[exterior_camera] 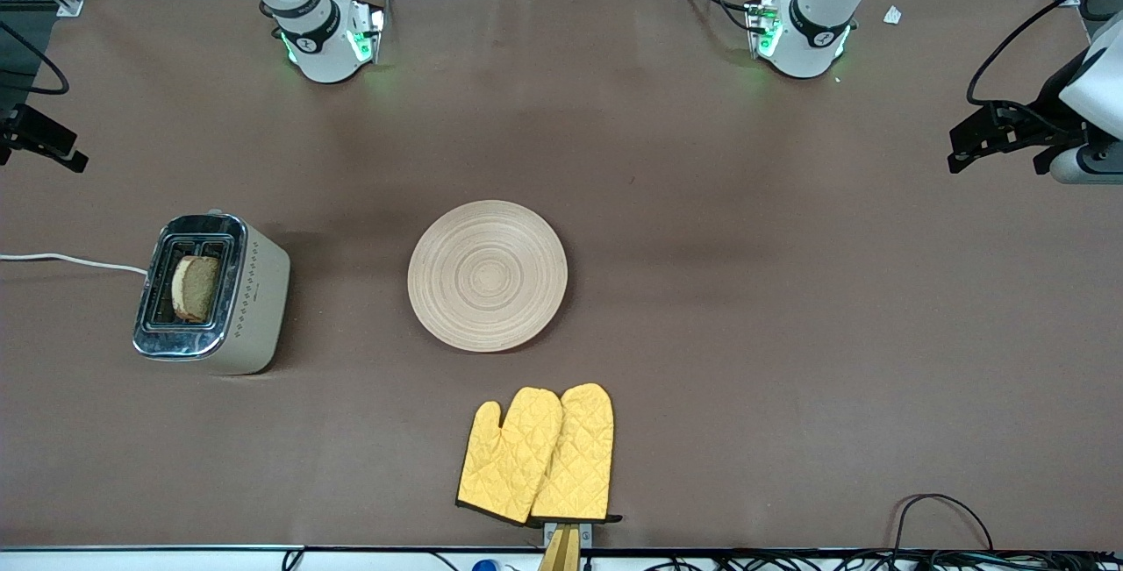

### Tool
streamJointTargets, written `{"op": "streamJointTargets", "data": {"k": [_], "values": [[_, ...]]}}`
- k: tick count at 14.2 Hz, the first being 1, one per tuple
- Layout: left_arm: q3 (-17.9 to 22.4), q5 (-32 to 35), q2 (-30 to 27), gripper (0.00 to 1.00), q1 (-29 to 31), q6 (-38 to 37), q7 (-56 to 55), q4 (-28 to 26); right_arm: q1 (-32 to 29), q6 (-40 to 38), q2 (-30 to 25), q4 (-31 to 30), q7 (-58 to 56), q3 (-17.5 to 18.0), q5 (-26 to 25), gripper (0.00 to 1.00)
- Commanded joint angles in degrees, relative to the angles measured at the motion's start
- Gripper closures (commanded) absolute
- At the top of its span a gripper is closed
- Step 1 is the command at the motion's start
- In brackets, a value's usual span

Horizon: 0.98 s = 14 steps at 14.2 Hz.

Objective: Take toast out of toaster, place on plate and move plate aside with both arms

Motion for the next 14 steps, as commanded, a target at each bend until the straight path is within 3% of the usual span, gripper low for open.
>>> {"op": "streamJointTargets", "data": {"k": [1,9,12,14], "values": [[0.22,-0.25,0.15,0.00,-0.08,-0.64,0.70,0.76,-0.84,-0.10,-0.83,-0.77,-0.66,0.51,-0.09,0.00],[0.22,-0.33,0.32,0.00,0.01,-0.64,0.88,0.76,-0.84,0.07,-0.57,-0.59,-0.66,0.51,-0.09,0.00],[0.22,-0.33,0.41,0.00,0.01,-0.64,0.97,0.76,-4.69,0.86,1.70,-0.68,-1.27,-0.02,7.53,0.00],[0.22,-0.33,0.50,0.00,0.01,-0.64,0.97,0.76,-4.89,2.70,5.21,-0.77,-5.03,-0.02,7.56,0.00]]}}
